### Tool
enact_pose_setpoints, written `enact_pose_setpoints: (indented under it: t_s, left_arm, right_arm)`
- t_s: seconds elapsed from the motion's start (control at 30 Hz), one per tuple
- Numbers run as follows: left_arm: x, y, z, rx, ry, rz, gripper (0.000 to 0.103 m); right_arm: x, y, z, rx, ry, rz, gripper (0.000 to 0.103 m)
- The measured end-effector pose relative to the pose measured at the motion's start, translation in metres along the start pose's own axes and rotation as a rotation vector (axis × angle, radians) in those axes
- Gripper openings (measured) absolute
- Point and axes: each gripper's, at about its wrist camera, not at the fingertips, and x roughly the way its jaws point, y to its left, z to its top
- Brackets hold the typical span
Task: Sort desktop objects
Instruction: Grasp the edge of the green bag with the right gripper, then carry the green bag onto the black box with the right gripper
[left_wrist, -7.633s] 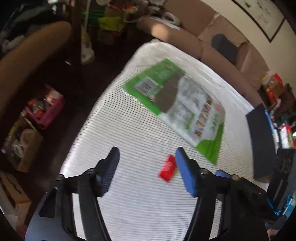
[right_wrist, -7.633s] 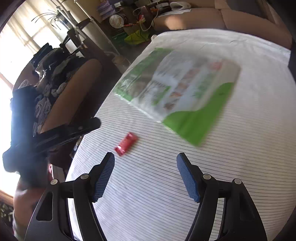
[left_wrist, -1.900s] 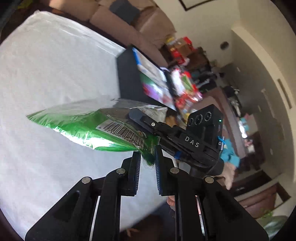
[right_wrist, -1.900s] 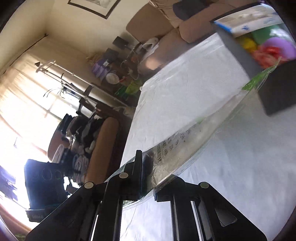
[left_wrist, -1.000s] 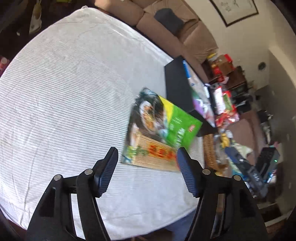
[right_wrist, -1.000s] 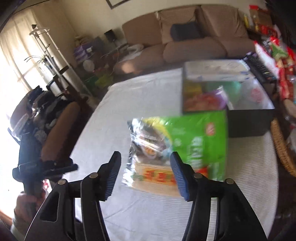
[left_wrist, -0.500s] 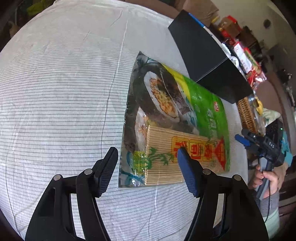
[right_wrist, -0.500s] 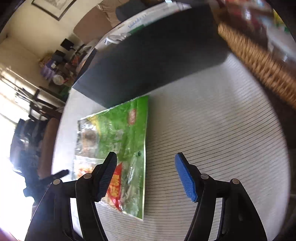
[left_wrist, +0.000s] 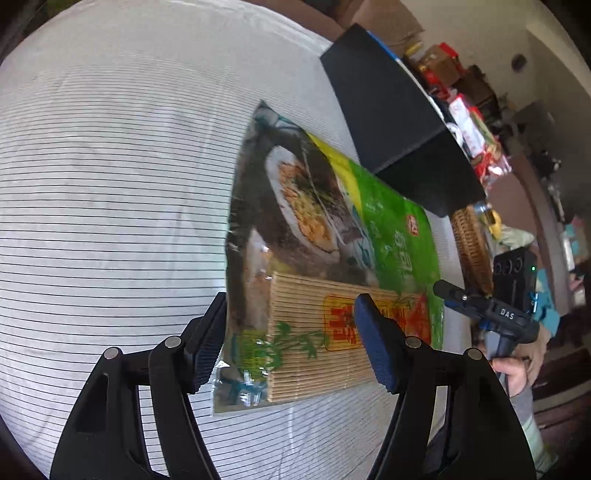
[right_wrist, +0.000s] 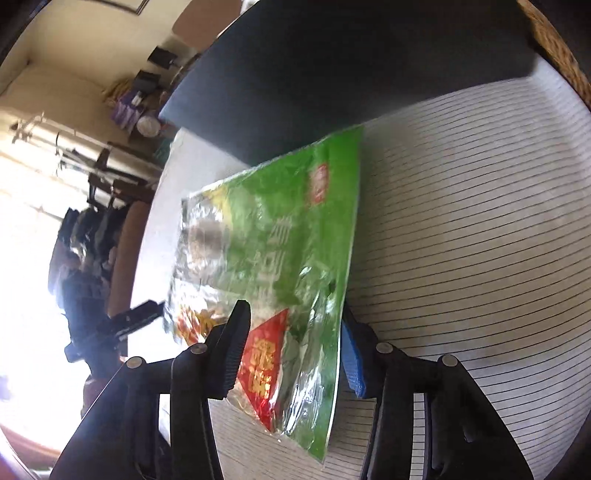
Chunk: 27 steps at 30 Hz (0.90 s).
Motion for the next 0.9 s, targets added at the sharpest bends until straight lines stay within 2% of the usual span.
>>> enact_pose_setpoints:
  t_s: [0.17, 0.3, 0.47, 0.57, 0.63, 0.73, 0.83, 0.9]
  left_arm:
    - [0.002, -0.005, -0.007, -0.008, 0.004, -0.079, 0.064]
    - [-0.004, -0.011, -0.013, 0.009, 0.021, -0.108, 0.064]
    - [-0.039, -0.042, -0.031, 0.058, 0.014, -0.139, 0.065]
    - [-0.069, -0.071, -0.033, 0.100, -0.009, -0.153, 0.066]
    - [-0.084, -0.093, -0.021, 0.115, -0.032, -0.165, 0.068]
    - [-0.097, -0.132, 0.017, 0.156, -0.074, -0.167, 0.070]
    - [-0.091, -0.166, 0.069, 0.172, -0.081, -0.168, 0.072]
    - [-0.080, -0.181, 0.105, 0.162, -0.082, -0.179, 0.072]
  right_arm:
    - [0.005, 0.014, -0.005, -0.070, -0.006, -0.051, 0.043]
    - [-0.005, 0.018, -0.008, -0.093, -0.047, -0.041, 0.041]
    - [-0.041, 0.034, -0.025, -0.128, -0.121, -0.037, 0.041]
    - [-0.071, 0.041, -0.036, -0.119, -0.169, 0.002, 0.041]
    - [-0.092, 0.045, -0.035, -0.119, -0.194, 0.001, 0.041]
    - [-0.121, 0.053, -0.013, -0.117, -0.241, 0.016, 0.041]
    - [-0.148, 0.060, 0.032, -0.131, -0.293, 0.007, 0.041]
    - [-0.162, 0.058, 0.076, -0.131, -0.317, -0.006, 0.041]
